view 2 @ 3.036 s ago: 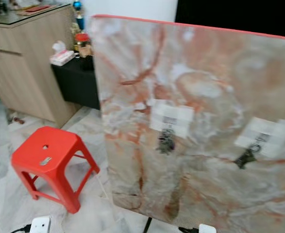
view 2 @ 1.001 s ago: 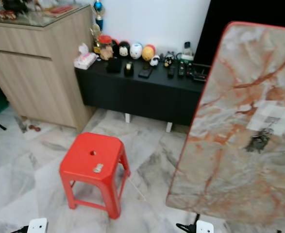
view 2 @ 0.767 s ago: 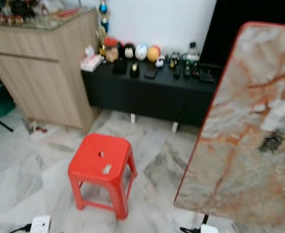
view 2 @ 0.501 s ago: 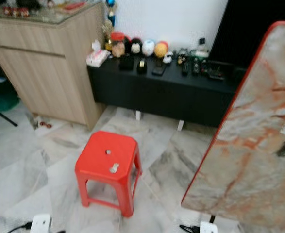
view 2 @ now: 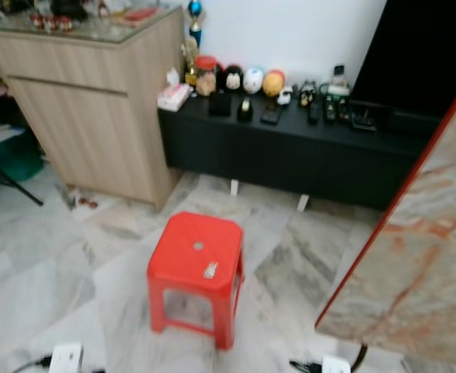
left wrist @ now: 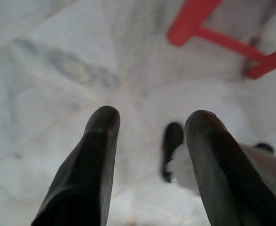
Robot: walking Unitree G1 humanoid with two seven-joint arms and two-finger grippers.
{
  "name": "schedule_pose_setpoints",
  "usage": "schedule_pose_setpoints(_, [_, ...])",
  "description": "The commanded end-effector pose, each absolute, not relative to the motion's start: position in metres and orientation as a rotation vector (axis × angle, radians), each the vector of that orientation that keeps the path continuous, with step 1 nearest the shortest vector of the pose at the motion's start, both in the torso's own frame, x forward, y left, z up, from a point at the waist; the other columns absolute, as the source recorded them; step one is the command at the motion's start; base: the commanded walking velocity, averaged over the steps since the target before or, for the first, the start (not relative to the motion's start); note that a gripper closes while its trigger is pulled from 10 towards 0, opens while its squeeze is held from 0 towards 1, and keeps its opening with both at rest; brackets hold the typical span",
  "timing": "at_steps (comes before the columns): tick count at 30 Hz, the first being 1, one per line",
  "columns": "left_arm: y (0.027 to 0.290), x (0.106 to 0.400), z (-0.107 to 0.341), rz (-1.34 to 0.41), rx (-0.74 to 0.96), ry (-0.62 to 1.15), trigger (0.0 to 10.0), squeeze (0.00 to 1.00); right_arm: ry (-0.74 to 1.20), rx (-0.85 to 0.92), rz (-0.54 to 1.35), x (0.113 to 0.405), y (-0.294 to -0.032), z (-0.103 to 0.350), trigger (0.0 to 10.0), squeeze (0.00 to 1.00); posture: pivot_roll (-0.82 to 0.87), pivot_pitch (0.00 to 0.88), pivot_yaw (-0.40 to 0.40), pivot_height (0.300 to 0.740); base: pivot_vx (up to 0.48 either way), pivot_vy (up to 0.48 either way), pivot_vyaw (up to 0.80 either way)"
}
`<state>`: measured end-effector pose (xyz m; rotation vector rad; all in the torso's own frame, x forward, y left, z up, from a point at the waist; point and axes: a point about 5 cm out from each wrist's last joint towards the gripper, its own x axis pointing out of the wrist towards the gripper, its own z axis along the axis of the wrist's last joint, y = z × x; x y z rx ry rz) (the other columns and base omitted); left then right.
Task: Hang keys on a hook
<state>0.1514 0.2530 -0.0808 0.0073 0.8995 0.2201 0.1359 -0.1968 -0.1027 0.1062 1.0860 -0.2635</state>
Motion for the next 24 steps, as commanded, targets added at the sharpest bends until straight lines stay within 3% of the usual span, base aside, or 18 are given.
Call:
schedule_pose_setpoints(1, [0.2486,0.1513,-0.0825,0.215,-0.009,0.909,10.0,0.00,1.087,0.097,-0.283,0.1326,-0.2039,-0.1026,10.0,0.00,0.11,0.015,-0.041,0.740,0.000,0.307,0.00])
schedule_pose_setpoints(24, [0.2485,0.1517,-0.0824,0.211,-0.003,0.909,10.0,0.00,1.065,0.120,-0.313,0.1329,-0.2043,-0.1022,10.0,0.00,0.11,0.021,-0.039,0.740,0.000,0.309,0.00])
